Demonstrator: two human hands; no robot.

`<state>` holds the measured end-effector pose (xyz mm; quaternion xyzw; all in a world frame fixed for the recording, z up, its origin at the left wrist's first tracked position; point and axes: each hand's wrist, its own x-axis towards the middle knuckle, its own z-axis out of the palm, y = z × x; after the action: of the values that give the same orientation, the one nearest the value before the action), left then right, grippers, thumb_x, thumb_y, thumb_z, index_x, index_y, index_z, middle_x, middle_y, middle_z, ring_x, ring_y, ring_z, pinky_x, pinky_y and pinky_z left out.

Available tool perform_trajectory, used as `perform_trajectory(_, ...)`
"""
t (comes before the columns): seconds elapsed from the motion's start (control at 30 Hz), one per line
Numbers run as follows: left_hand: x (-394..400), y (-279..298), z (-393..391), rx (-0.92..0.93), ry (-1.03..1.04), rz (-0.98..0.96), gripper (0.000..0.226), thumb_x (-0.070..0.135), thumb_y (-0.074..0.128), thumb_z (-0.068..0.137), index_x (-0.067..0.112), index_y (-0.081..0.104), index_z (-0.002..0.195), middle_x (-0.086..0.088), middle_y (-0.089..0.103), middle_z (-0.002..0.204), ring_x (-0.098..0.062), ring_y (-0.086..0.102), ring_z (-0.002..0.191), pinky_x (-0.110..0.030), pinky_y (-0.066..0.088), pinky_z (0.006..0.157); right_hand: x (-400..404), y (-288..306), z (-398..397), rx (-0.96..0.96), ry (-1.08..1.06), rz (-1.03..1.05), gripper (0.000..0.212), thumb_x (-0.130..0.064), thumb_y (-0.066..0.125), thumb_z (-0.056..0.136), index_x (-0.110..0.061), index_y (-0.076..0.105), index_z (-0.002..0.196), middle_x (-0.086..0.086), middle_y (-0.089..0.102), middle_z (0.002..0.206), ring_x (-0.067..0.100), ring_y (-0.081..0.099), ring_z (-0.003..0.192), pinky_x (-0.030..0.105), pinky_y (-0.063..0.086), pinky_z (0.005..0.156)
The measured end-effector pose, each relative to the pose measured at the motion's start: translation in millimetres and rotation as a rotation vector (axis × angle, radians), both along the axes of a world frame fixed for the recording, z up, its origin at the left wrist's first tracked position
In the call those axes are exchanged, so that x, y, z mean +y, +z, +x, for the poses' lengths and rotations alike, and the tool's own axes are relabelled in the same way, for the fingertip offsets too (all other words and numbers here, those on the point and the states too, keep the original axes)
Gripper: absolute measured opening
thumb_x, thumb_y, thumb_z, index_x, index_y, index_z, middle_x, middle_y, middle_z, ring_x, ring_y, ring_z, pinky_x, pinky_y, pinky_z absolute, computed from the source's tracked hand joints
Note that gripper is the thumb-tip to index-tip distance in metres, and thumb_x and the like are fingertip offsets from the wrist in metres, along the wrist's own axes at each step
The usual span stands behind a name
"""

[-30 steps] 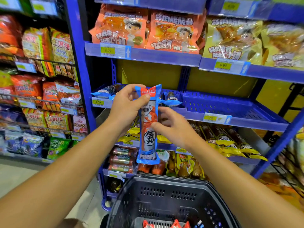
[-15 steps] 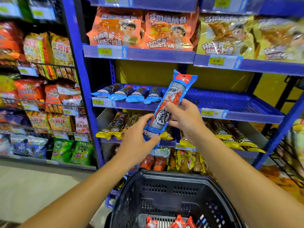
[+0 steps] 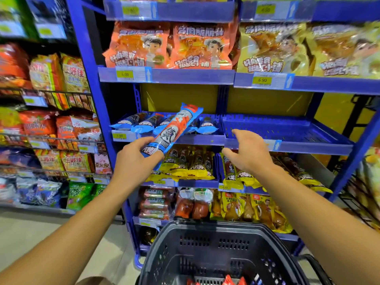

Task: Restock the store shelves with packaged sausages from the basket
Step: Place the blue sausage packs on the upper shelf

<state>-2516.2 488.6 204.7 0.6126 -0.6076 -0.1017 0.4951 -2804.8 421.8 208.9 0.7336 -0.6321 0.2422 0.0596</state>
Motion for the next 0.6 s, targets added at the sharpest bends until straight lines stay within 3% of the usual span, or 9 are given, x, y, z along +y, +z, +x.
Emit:
perform_trajectory(0.07, -8, 4, -3, 0.024, 0.026, 0.025, 0.047, 0.036, 0.070, 0.082, 0.024, 0.063, 0.128, 0.011, 0.062, 0.110, 0.013, 0.055, 0.069, -0.007, 0.039, 0.053, -5, -8, 1, 0.122, -0.014, 0.045, 0.075, -0.060, 0.051, 0.091, -0.021, 0.031, 0.151, 0.002, 0.039, 0.152, 0.029, 0.028, 0.144, 0.052, 0.020, 0.118)
perform_trajectory(0.13, -19, 11, -9, 0.066, 0.025, 0.041, 0.050, 0.039, 0.069, 0.083, 0.020, 0.062, 0.129, 0.005, 0.066, 0.117, -0.002, 0.063, 0.076, -0.024, 0.052, 0.061, -7, -17, 2, 0.190, -0.029, 0.071, 0.078, -0.062, 0.048, 0.091, -0.022, 0.023, 0.153, 0.000, 0.031, 0.157, 0.028, 0.018, 0.147, 0.055, 0.011, 0.119)
perform_trajectory(0.23, -35, 24, -19, 0.138, 0.038, 0.036, 0.045, 0.036, 0.070, 0.082, 0.014, 0.065, 0.122, -0.002, 0.068, 0.104, -0.026, 0.070, 0.081, -0.046, 0.058, 0.076, -6, -25, 3, 0.189, -0.039, 0.065, 0.082, -0.063, 0.047, 0.091, -0.022, 0.016, 0.155, 0.000, 0.022, 0.161, 0.028, 0.009, 0.150, 0.055, 0.008, 0.120)
perform_trajectory(0.3, -45, 32, -25, 0.188, 0.056, 0.032, 0.046, 0.035, 0.072, 0.081, 0.013, 0.066, 0.121, -0.004, 0.068, 0.103, -0.029, 0.070, 0.084, -0.048, 0.057, 0.079, -6, -27, 4, 0.179, -0.040, 0.061, 0.084, -0.064, 0.047, 0.091, -0.023, 0.014, 0.156, -0.001, 0.019, 0.162, 0.028, 0.007, 0.150, 0.055, 0.008, 0.120)
perform_trajectory(0.37, -54, 38, -31, 0.217, 0.051, 0.026, 0.050, 0.035, 0.072, 0.082, 0.011, 0.063, 0.125, -0.006, 0.066, 0.115, -0.028, 0.070, 0.087, -0.047, 0.058, 0.081, -6, -27, 4, 0.172, -0.041, 0.064, 0.084, -0.064, 0.046, 0.091, -0.023, 0.014, 0.156, -0.001, 0.018, 0.162, 0.027, 0.006, 0.151, 0.054, 0.008, 0.120)
perform_trajectory(0.5, -61, 46, -37, 0.248, -0.038, 0.024, 0.055, 0.038, 0.073, 0.084, 0.015, 0.058, 0.131, -0.004, 0.059, 0.123, -0.022, 0.072, 0.080, -0.044, 0.060, 0.079, -8, -27, 3, 0.158, -0.040, 0.062, 0.083, -0.064, 0.047, 0.091, -0.023, 0.015, 0.156, -0.002, 0.018, 0.162, 0.027, 0.006, 0.151, 0.054, 0.008, 0.120)
perform_trajectory(0.6, -59, 43, -34, 0.115, -0.069, 0.031, 0.054, 0.034, 0.075, 0.081, 0.020, 0.060, 0.130, -0.004, 0.058, 0.125, -0.023, 0.065, 0.104, -0.045, 0.056, 0.088, -8, -29, 2, 0.143, -0.036, 0.065, 0.083, -0.063, 0.047, 0.091, -0.024, 0.014, 0.156, -0.002, 0.017, 0.163, 0.026, 0.005, 0.151, 0.053, 0.006, 0.121)
